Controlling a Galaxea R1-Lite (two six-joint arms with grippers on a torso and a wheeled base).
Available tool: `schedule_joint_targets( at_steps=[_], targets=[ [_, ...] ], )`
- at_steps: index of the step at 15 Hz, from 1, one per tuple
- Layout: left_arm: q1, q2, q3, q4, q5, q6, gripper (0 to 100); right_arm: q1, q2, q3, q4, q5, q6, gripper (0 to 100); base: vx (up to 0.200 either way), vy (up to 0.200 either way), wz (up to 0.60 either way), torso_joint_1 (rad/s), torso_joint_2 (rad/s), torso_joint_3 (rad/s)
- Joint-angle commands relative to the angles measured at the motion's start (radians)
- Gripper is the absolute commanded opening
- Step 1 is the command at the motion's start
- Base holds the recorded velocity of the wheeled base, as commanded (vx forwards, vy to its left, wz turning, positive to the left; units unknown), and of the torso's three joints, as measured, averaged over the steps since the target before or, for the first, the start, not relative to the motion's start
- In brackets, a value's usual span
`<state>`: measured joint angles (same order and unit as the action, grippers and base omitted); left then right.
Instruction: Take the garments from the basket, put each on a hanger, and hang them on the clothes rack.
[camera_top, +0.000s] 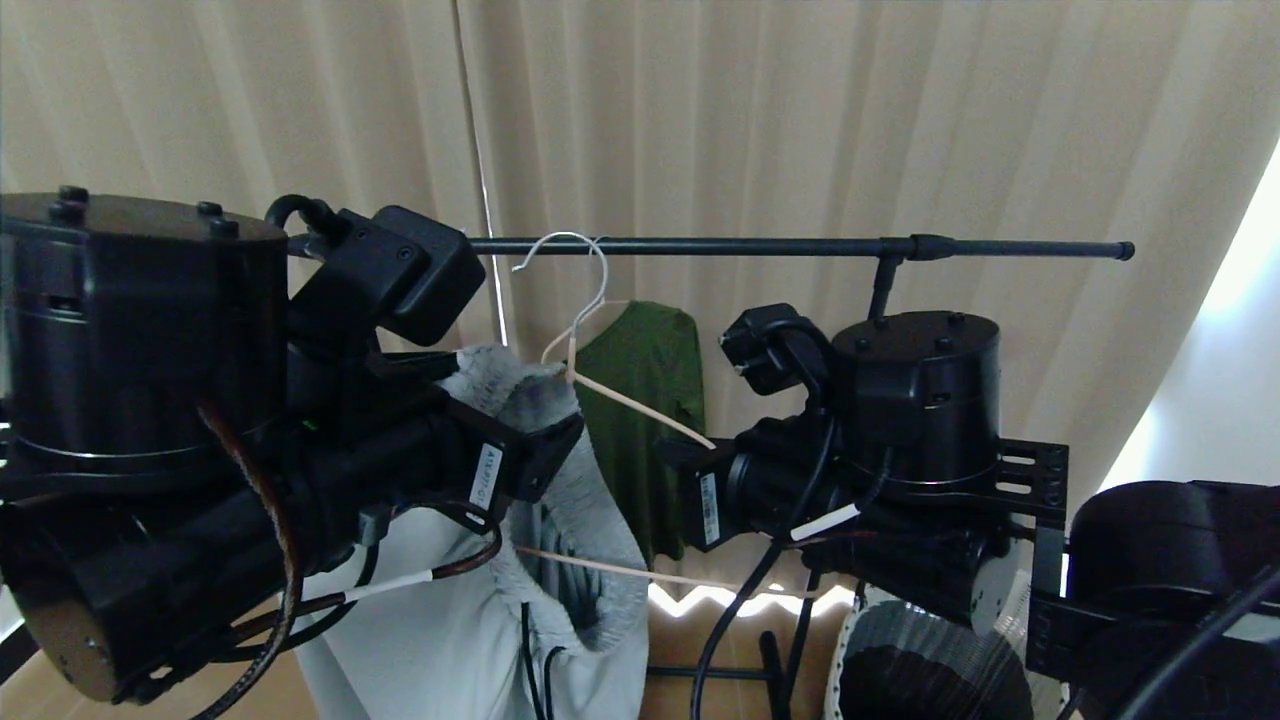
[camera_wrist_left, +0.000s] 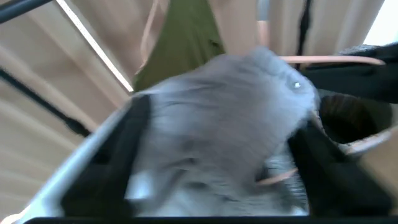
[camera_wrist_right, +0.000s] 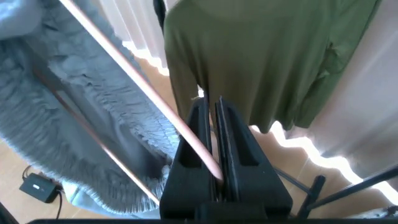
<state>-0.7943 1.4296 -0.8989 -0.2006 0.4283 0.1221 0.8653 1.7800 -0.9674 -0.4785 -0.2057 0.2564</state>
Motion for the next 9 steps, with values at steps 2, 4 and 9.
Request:
schedule_joint_targets(
  at_steps=[2, 4, 9],
  targets=[
    [0.000, -0.023, 0.003, -0.003, 0.003, -0.001, 100, -0.020, -0.017, 0.003, 0.003, 0.000, 0.000, 0, 0.000, 0.000, 0.00, 0.000, 0.00, 0.000],
    [-0.002, -0.038, 0.014, -0.003, -0.013, -0.001, 100, -0.037, -0.028, 0.003, 0.003, 0.000, 0.000, 0, 0.000, 0.000, 0.00, 0.000, 0.00, 0.000],
    [-0.002, -0.080, 0.069, -0.056, -0.083, 0.024, 100, -0.103, -0.076, 0.006, 0.020, 0.000, -0.029, 0, 0.000, 0.000, 0.00, 0.000, 0.00, 0.000]
  ],
)
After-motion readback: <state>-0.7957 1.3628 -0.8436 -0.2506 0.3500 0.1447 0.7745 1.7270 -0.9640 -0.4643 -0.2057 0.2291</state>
